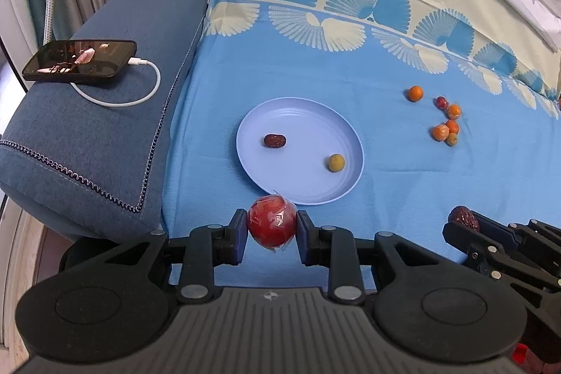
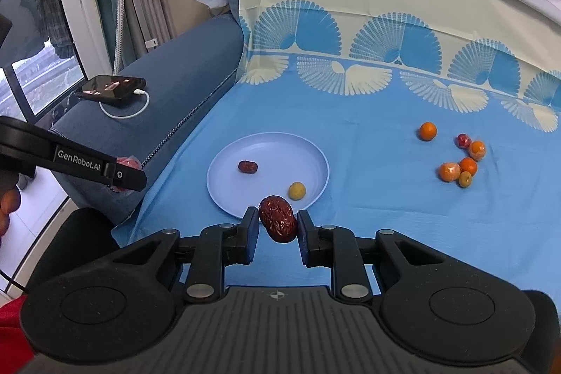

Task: Organize fruits
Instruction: 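Carry the wrapped red fruit and date over the plate and open both tools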

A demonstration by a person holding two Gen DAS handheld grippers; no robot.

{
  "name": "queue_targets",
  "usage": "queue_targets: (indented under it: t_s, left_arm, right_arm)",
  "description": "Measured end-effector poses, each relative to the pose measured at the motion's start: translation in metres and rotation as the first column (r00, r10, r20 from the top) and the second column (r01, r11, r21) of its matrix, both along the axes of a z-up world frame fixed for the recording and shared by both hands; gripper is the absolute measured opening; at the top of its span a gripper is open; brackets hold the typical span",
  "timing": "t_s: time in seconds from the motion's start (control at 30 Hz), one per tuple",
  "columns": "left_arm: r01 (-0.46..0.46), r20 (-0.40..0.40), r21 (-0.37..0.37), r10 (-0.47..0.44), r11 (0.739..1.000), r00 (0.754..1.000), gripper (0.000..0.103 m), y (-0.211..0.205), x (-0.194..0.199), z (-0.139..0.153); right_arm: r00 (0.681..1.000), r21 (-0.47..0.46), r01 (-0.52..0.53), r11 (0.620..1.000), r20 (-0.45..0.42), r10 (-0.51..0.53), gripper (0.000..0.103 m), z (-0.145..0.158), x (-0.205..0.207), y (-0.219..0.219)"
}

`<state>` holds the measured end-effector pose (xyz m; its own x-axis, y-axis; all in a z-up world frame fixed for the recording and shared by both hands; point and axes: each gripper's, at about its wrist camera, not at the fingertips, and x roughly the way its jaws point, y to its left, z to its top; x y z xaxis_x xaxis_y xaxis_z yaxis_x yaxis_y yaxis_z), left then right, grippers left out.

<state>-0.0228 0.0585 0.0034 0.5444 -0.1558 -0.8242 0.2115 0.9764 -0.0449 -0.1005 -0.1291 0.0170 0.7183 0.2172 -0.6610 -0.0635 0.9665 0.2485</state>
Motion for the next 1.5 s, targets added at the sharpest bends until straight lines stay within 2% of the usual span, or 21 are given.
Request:
queue_targets:
  t_s: [0.27, 0.43, 0.6, 0.77, 1.03, 1.2, 1.27, 1.3, 1.33, 1.4, 1.5]
  left_arm:
    - [-0.002, -0.004, -0.009, 0.002, 1.000, 1.000, 0.032, -0.001, 0.032, 0.000]
    - [0.005, -0.031, -0.012, -0.005, 1.000, 0.999, 0.032, -0.008, 0.061, -0.011]
    - [0.024, -0.058, 0.021, -0.022, 1.000, 0.998, 0.032, -0.022, 0.092, -0.032]
    - [0.046, -0.107, 0.058, -0.039, 0.997, 0.993, 0.032, -0.037, 0.124, -0.058]
    - [0.038, -0.162, 0.042, -0.031, 0.998, 0.986, 0.032, -0.042, 0.166, -0.096]
    - [0.059, -0.181, 0.082, -0.043, 0.995, 0.983, 0.034, -0.049, 0.184, -0.114]
    - [0.064, -0.189, 0.084, -0.047, 0.994, 0.981, 0.063, -0.050, 0.188, -0.115]
    - [0.052, -0.186, 0.080, -0.036, 0.995, 0.982, 0.092, -0.049, 0.188, -0.112]
    - [0.039, -0.170, 0.069, -0.027, 0.997, 0.985, 0.103, -0.046, 0.187, -0.107]
    - [0.027, -0.107, 0.029, -0.023, 0.999, 0.994, 0.103, -0.038, 0.177, -0.094]
    - [0.024, -0.106, 0.039, -0.020, 0.999, 0.994, 0.103, -0.030, 0.162, -0.081]
  right_arm:
    - [1.000, -0.018, -0.005, 1.000, -0.010, 0.005, 0.025, -0.007, 0.027, 0.006]
    - [0.999, -0.011, -0.012, 1.000, -0.039, 0.012, 0.025, -0.020, 0.053, 0.009]
    - [0.997, -0.011, -0.023, 1.000, -0.074, 0.022, 0.025, -0.041, 0.085, 0.013]
    - [0.994, -0.049, -0.045, 0.998, -0.100, 0.040, 0.025, -0.066, 0.117, 0.017]
    - [0.987, -0.045, -0.075, 0.996, -0.148, 0.068, 0.025, -0.100, 0.151, 0.018]
    - [0.980, -0.052, -0.107, 0.993, -0.176, 0.096, 0.025, -0.116, 0.168, 0.020]
    - [0.981, -0.064, -0.111, 0.992, -0.169, 0.098, 0.033, -0.116, 0.173, 0.021]
    - [0.983, -0.063, -0.103, 0.993, -0.161, 0.092, 0.053, -0.114, 0.175, 0.019]
    - [0.986, -0.059, -0.085, 0.995, -0.148, 0.075, 0.073, -0.109, 0.176, 0.016]
    - [0.992, -0.065, -0.054, 0.996, -0.119, 0.046, 0.088, -0.099, 0.171, 0.010]
    - [0.992, -0.082, -0.067, 0.994, -0.113, 0.058, 0.093, -0.084, 0.153, 0.004]
